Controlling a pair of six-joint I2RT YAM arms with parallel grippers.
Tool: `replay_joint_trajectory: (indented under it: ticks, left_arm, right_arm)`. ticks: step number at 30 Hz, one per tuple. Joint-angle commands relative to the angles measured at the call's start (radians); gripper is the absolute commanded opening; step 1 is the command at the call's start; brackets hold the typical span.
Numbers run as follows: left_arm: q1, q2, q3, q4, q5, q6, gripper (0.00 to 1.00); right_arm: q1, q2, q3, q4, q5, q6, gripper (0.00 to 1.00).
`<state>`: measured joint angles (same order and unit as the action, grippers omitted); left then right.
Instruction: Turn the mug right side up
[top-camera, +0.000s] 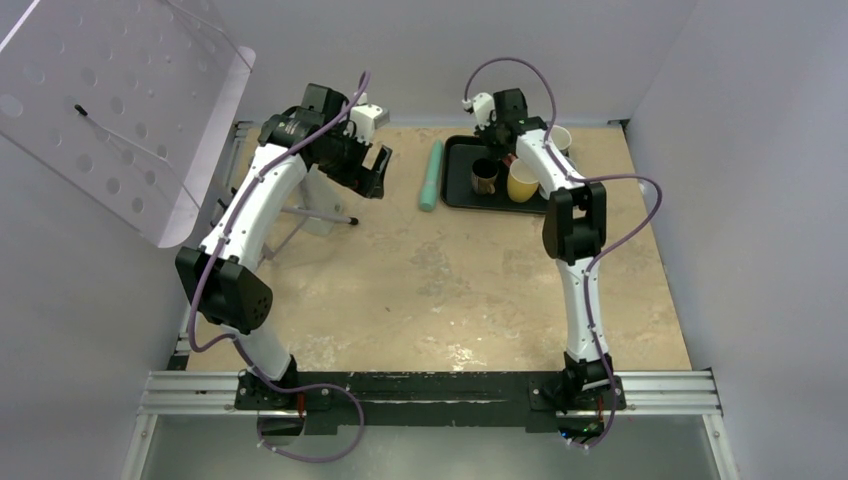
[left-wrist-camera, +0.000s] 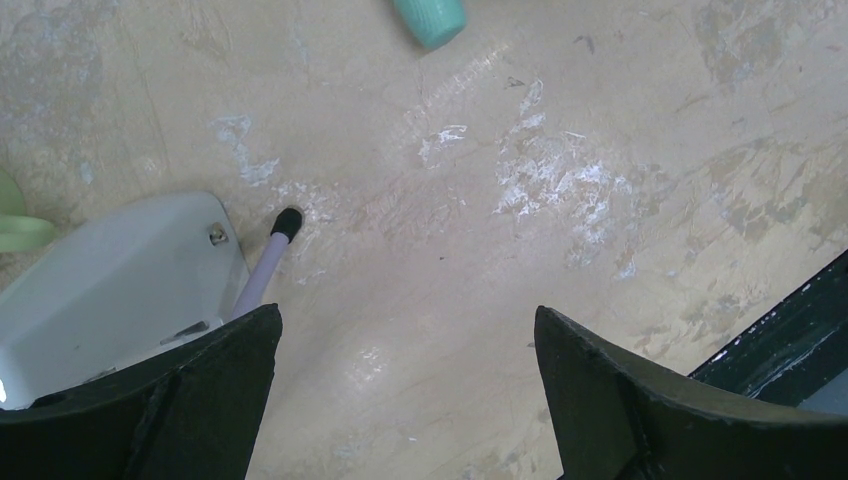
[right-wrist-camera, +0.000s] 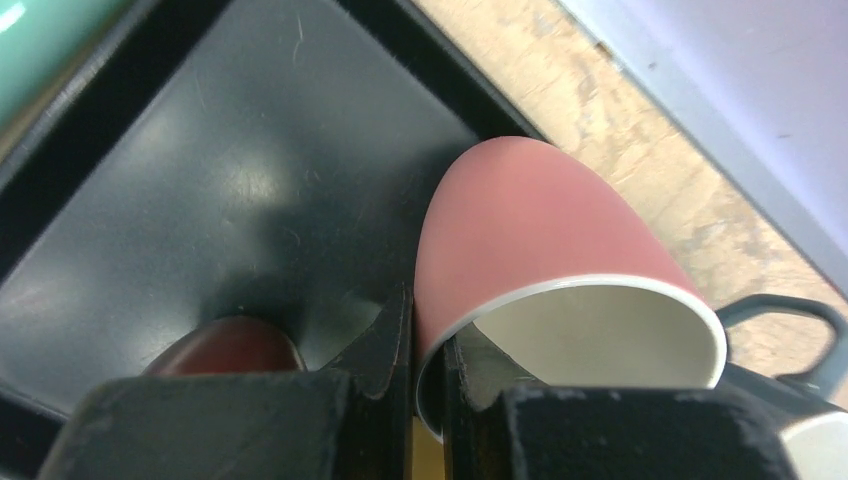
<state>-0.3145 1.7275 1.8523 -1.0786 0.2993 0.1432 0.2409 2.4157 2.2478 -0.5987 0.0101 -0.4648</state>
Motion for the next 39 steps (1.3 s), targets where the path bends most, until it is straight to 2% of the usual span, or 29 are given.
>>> replay_joint_trajectory:
  ticks: [1, 4, 9, 10, 13, 27, 29, 39]
  left_arm:
    - [0.005, -0.037, -0.004, 0.027, 0.008, 0.017, 1.00]
    - [0.005, -0.037, -0.006, 0.028, 0.007, 0.018, 1.00]
    - [0.005, -0.036, -0.003, 0.027, 0.002, 0.022, 1.00]
    - [0.005, -0.036, -0.003, 0.027, 0.001, 0.023, 1.00]
    - [0.005, -0.033, -0.002, 0.026, 0.001, 0.025, 1.00]
    - [0.005, -0.027, 0.004, 0.024, -0.006, 0.029, 1.00]
    - [0.005, -0.026, 0.004, 0.024, -0.007, 0.029, 1.00]
    - [0.005, -0.028, -0.001, 0.023, -0.008, 0.033, 1.00]
  right_arm:
    - [-0.003, -0.011, -0.006, 0.076, 0.020, -0.031, 0.00]
    - [-0.002, -0.007, -0.003, 0.072, 0.014, -0.027, 0.01]
    - [-0.003, -0.016, 0.006, 0.068, 0.015, -0.019, 0.09]
    - [-0.002, -0.022, 0.014, 0.064, 0.011, -0.018, 0.09]
    - [-0.003, -0.045, 0.050, 0.035, 0.001, -0.022, 0.00]
    - [-0.002, -0.087, 0.001, -0.068, 0.087, -0.117, 0.01]
    - [-0.002, -0.092, 0.003, -0.067, 0.090, -0.118, 0.05]
    - [-0.003, -0.085, 0.020, -0.018, 0.085, -0.104, 0.40]
